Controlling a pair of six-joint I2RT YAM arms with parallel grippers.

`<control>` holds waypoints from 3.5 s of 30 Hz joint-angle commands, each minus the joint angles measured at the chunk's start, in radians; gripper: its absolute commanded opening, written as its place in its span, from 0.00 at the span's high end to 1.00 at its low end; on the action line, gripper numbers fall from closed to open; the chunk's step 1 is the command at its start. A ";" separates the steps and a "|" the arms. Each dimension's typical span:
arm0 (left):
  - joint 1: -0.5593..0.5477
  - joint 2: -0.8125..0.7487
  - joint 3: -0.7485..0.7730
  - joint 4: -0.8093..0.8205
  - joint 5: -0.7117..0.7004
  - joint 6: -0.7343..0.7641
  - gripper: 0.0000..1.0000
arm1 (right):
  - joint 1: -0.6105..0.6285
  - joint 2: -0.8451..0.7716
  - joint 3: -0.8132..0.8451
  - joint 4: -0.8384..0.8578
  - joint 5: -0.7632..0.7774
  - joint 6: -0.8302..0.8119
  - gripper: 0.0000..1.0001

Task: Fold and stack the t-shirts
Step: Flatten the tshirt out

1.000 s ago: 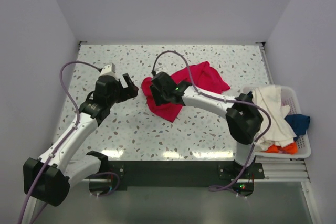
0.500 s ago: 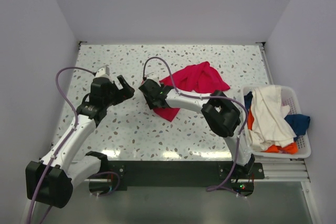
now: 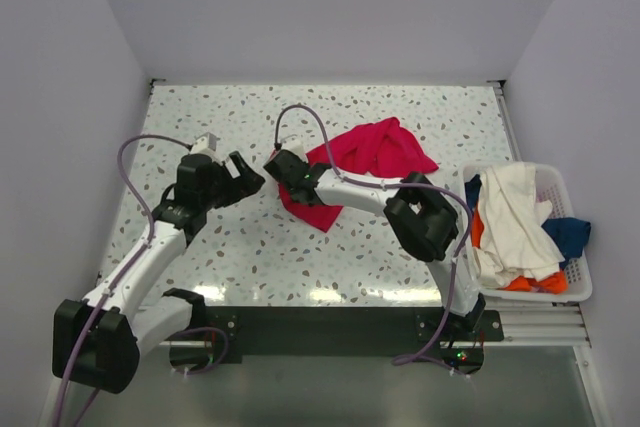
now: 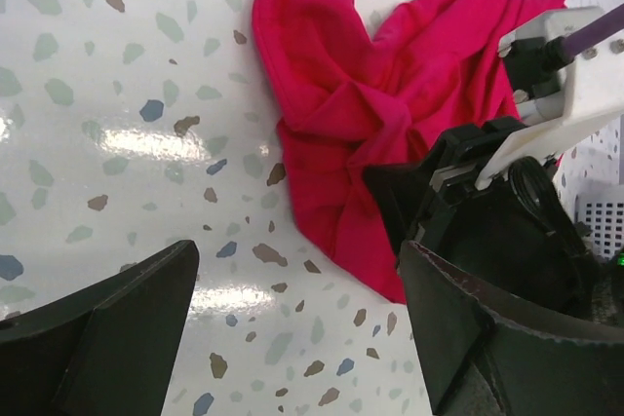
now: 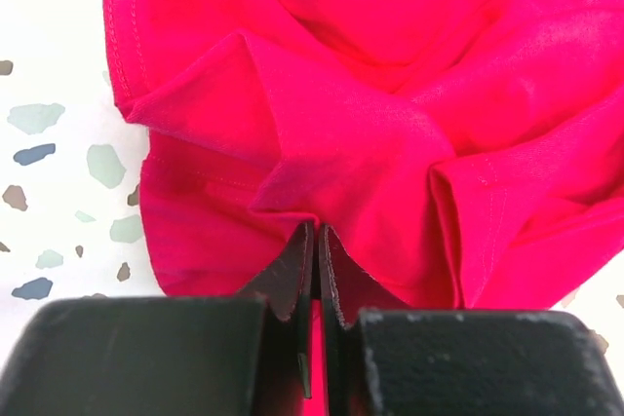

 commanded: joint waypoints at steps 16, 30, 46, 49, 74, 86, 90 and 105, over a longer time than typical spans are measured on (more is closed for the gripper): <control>-0.130 0.259 -0.083 0.334 0.047 -0.095 0.16 | -0.251 -0.478 -0.034 -0.136 0.078 -0.062 1.00; -0.195 0.570 0.049 0.432 -0.046 -0.147 0.25 | -0.369 -0.558 0.042 -0.205 0.104 -0.119 1.00; -0.223 0.648 0.144 0.366 -0.138 -0.158 0.90 | -0.432 -0.500 0.231 -0.274 0.053 -0.137 1.00; -0.221 0.596 0.149 0.332 -0.163 -0.147 1.00 | -0.437 -0.492 0.242 -0.271 0.043 -0.139 1.00; 0.035 0.322 0.780 -0.013 -0.329 0.147 1.00 | -0.437 -0.548 0.538 -0.216 -0.114 -0.218 1.00; 0.018 0.245 0.856 0.033 0.097 0.161 1.00 | -0.452 -0.543 0.676 -0.133 0.227 -0.352 1.00; -0.042 0.256 0.914 0.026 0.134 0.198 1.00 | -0.458 -0.531 0.756 -0.097 0.247 -0.378 1.00; -0.158 0.279 1.213 0.079 0.403 0.166 1.00 | -0.460 -0.770 0.615 0.256 0.355 -0.547 1.00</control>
